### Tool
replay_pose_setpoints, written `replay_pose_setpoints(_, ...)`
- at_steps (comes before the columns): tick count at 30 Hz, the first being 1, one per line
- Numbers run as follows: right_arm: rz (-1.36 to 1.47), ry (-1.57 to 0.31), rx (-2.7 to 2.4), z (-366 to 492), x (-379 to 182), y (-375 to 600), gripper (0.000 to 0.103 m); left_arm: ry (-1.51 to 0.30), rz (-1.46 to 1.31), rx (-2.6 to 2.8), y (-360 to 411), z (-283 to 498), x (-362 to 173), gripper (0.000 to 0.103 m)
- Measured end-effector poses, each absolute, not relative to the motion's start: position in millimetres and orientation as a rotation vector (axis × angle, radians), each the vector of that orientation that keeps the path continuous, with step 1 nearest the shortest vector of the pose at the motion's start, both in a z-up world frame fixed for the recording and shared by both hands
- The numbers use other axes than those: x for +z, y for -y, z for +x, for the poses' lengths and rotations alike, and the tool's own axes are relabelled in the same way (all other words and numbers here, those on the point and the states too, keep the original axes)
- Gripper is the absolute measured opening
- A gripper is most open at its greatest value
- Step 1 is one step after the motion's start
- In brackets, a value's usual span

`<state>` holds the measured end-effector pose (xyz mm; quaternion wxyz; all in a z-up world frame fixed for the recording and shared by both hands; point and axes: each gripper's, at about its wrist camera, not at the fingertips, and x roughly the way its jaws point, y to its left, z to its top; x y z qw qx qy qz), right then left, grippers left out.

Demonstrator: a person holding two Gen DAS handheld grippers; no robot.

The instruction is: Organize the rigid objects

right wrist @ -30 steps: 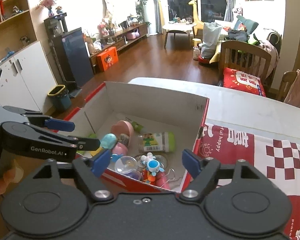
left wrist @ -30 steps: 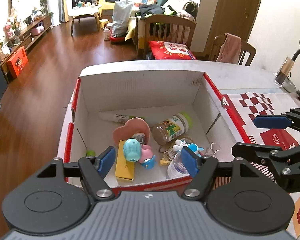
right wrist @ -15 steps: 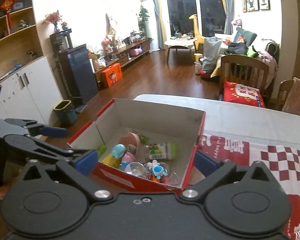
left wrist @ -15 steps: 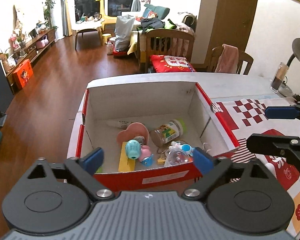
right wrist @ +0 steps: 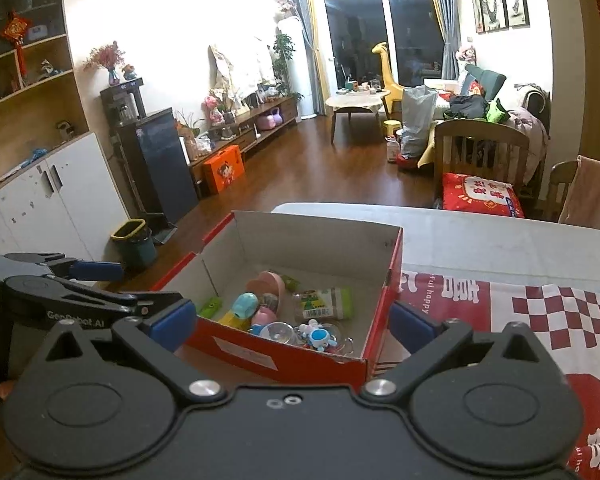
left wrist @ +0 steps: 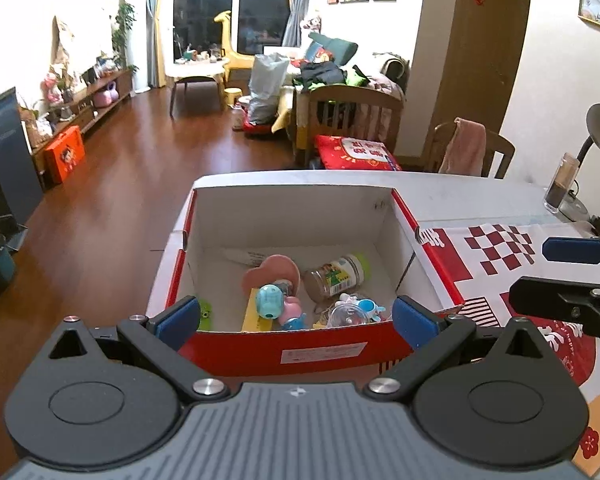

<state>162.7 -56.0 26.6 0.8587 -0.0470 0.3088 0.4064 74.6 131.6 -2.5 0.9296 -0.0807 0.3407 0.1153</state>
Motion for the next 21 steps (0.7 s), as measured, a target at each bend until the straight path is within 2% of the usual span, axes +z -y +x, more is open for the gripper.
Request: replay_pose_setpoints(21,-0.078,-0.668,0.847,153,19,89,0.103,-0.681,-0.122,0.244,-100,65,-2,0.103)
